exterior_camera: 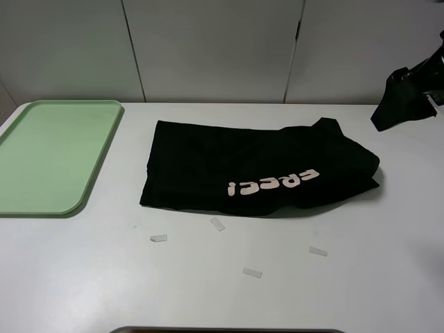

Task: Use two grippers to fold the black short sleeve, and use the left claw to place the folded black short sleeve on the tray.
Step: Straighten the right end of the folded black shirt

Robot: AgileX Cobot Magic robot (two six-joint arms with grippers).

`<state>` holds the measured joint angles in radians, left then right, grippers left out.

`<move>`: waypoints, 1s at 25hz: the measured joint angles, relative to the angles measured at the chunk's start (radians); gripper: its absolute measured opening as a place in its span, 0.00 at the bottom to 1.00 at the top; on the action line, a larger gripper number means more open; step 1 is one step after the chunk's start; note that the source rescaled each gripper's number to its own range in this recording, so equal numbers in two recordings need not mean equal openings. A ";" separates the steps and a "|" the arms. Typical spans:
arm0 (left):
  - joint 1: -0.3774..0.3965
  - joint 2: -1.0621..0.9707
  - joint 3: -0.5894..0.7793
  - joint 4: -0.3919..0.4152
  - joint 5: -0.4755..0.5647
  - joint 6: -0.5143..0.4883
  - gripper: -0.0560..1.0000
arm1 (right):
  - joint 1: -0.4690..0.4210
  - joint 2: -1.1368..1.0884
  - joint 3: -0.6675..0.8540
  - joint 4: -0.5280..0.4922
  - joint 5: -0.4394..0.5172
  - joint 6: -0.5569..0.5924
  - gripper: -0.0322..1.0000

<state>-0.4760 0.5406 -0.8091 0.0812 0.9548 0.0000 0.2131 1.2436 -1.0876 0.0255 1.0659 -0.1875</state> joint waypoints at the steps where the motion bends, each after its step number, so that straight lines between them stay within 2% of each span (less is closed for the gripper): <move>1: 0.000 -0.057 0.029 -0.005 0.000 0.000 1.00 | 0.000 0.000 0.000 0.001 0.000 0.000 1.00; 7: 0.000 -0.347 0.203 -0.060 0.002 0.000 1.00 | 0.000 0.000 0.000 0.018 0.000 0.000 1.00; 12: 0.000 -0.488 0.284 -0.081 0.012 0.000 1.00 | 0.000 0.000 0.000 0.041 0.000 0.000 1.00; 17: 0.000 -0.518 0.290 -0.081 0.025 -0.042 1.00 | 0.000 0.000 0.000 0.051 0.000 0.000 1.00; 20: 0.000 -0.518 0.305 -0.081 0.079 -0.081 1.00 | 0.000 0.000 0.000 0.059 0.000 0.000 1.00; 25: 0.000 -0.518 0.319 -0.081 0.100 -0.090 1.00 | 0.000 0.000 0.000 0.085 0.000 0.000 1.00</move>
<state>-0.4760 0.0227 -0.4900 0.0000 1.0551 -0.0897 0.2131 1.2436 -1.0876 0.1103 1.0659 -0.1871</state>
